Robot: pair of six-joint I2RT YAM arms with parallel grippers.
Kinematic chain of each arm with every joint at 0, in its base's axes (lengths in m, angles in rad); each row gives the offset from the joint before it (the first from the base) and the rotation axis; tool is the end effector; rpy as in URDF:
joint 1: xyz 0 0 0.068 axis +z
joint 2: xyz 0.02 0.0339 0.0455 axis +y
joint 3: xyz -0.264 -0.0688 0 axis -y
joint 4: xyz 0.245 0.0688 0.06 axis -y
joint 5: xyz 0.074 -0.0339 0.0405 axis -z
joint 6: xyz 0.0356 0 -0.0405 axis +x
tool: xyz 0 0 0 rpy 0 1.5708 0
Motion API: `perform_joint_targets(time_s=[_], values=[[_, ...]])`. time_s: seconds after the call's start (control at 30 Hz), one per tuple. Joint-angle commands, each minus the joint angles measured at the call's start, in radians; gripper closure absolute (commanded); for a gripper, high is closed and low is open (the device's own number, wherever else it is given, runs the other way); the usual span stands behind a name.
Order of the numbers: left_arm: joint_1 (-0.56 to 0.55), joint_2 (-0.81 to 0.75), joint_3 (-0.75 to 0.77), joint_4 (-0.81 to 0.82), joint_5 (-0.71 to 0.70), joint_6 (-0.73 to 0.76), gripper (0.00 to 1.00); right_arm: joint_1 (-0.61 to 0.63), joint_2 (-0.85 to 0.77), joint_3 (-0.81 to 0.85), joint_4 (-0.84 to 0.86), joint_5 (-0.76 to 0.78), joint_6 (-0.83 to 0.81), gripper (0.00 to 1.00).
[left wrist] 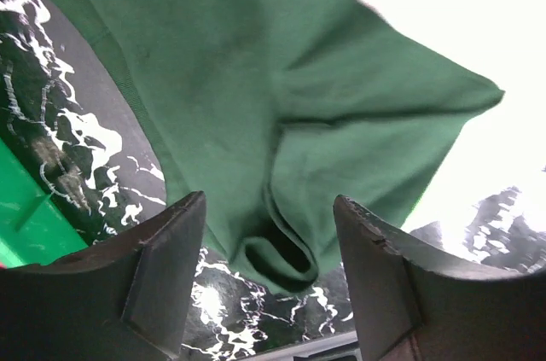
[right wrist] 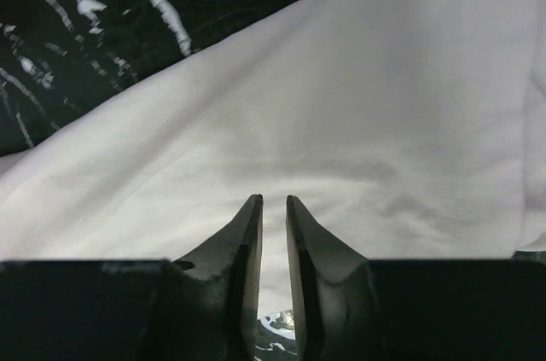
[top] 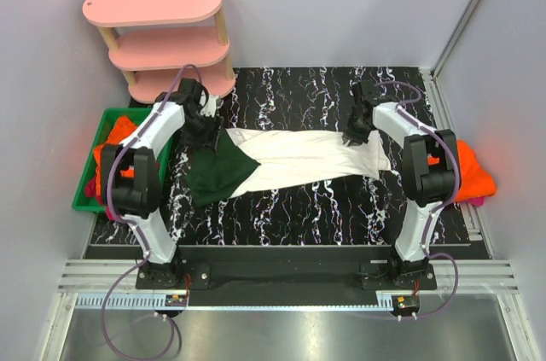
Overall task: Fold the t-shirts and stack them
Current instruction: Fold the other side of the tshirt into a rectangle
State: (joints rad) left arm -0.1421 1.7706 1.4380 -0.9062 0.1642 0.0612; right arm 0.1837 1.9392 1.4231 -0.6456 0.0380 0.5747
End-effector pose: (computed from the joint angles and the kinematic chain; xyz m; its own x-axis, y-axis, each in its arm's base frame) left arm 0.3547 -0.0566 0.2458 -0.9223 0.1929 -0.3348 0.2493 0.9591 -0.1343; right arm 0.3949 0.0720 0.1905 -0.8483 0.3949 -0.3528 0.3496 0.9181 0.1870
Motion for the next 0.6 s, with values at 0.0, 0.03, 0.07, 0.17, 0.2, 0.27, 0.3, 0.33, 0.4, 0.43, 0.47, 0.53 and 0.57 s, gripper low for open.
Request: perform_joint_targets(time_s=[0.0,0.03,0.07,0.17,0.2,0.27,0.3,0.33,0.4,0.43,0.47,0.53,0.57], values=[[0.018,0.079,-0.008,0.029,-0.046,-0.012,0.35,0.083,-0.031,0.049,0.043,-0.102,-0.071,0.75],[0.019,0.085,-0.008,0.044,-0.046,-0.014,0.35,0.12,-0.032,0.059,0.061,-0.119,-0.088,0.75],[0.022,0.089,-0.004,0.05,-0.048,-0.015,0.35,0.137,-0.034,0.065,0.064,-0.151,-0.093,0.74],[0.041,0.102,0.021,0.069,-0.061,-0.024,0.35,0.216,-0.023,0.117,0.081,-0.205,-0.102,0.74],[0.048,0.113,0.03,0.073,-0.075,-0.029,0.35,0.238,-0.022,0.132,0.083,-0.208,-0.101,0.73],[0.073,0.128,0.061,0.082,-0.078,-0.031,0.35,0.287,-0.003,0.18,0.093,-0.245,-0.09,0.73],[0.079,0.138,0.073,0.084,-0.081,-0.034,0.36,0.301,0.004,0.213,0.096,-0.25,-0.082,0.73],[0.093,0.153,0.084,0.087,-0.083,-0.035,0.37,0.315,0.015,0.229,0.096,-0.254,-0.067,0.73],[0.098,0.167,0.107,0.087,-0.091,-0.038,0.37,0.364,0.05,0.276,0.096,-0.276,-0.056,0.73],[0.104,0.176,0.111,0.092,-0.095,-0.038,0.38,0.385,0.059,0.289,0.096,-0.273,-0.055,0.73],[0.107,0.173,0.108,0.099,-0.101,-0.04,0.39,0.402,0.084,0.304,0.095,-0.27,-0.056,0.73],[0.114,0.161,0.095,0.124,-0.107,-0.037,0.4,0.454,0.099,0.332,0.089,-0.247,-0.067,0.73],[0.114,0.156,0.085,0.127,-0.101,-0.032,0.4,0.464,0.104,0.333,0.089,-0.225,-0.065,0.73]])
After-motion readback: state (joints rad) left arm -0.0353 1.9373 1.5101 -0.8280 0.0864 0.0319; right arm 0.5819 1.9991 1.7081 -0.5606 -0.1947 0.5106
